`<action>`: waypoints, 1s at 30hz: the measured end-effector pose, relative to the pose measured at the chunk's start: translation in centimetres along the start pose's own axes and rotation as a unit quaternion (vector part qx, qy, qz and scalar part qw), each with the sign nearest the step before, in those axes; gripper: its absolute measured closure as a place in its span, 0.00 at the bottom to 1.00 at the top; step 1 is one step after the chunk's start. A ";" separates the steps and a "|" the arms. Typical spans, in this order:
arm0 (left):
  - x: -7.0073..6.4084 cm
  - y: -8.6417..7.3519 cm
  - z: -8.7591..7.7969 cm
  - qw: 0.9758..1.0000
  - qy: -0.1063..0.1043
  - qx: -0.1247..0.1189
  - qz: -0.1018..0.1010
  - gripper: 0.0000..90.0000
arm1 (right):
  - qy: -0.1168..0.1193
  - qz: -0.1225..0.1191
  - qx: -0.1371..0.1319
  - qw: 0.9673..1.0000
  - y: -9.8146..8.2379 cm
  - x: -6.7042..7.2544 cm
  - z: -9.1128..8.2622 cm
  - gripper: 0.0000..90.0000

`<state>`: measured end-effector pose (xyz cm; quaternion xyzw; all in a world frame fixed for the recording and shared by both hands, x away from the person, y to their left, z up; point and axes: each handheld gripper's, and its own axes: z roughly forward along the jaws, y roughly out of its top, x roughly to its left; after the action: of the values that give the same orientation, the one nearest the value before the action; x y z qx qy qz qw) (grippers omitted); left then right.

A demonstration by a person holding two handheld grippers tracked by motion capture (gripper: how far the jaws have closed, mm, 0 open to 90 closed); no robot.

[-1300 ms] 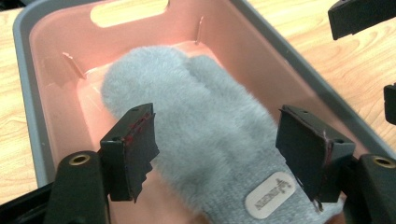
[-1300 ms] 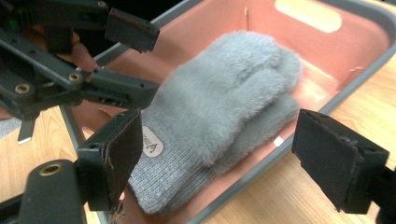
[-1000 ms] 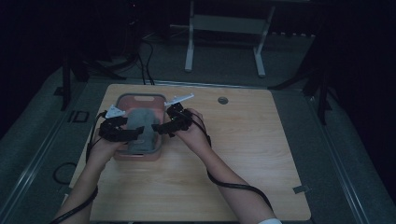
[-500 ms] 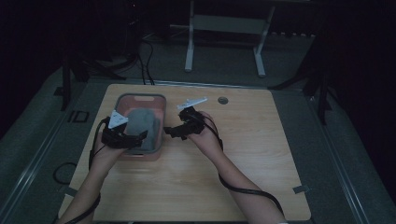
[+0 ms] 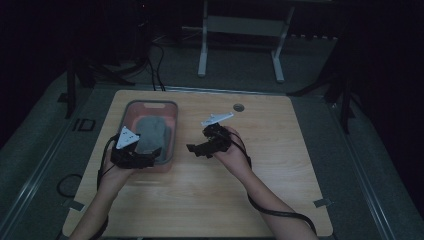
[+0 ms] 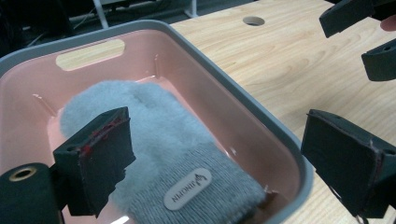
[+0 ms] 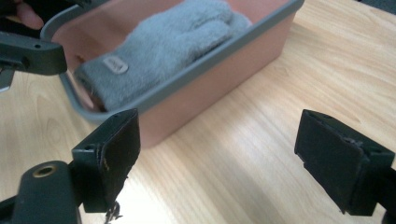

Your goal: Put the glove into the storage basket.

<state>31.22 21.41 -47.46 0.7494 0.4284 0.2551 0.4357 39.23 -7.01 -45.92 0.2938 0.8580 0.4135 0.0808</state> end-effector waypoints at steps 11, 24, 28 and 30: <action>-2.9 -0.4 -1.2 0.999 -0.031 -0.030 0.020 0.10 | 0.000 0.004 0.000 1.000 -3.6 -0.9 -2.5 0.16; -6.4 -1.5 -0.5 0.995 -0.076 -0.042 0.039 0.10 | -0.010 0.027 -0.002 1.000 -7.8 -2.5 -5.1 0.16; -7.1 -2.4 0.0 0.995 -0.087 -0.038 0.043 0.10 | -0.016 0.034 -0.005 0.999 -9.1 -2.9 -6.1 0.16; -7.5 -2.8 0.1 0.994 -0.093 -0.040 0.043 0.10 | -0.017 0.037 -0.006 0.999 -9.9 -3.1 -6.7 0.16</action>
<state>26.35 15.65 -50.01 0.7696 0.3428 0.2201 0.4917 34.86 -18.00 -49.44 0.3318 0.8426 0.4161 0.0820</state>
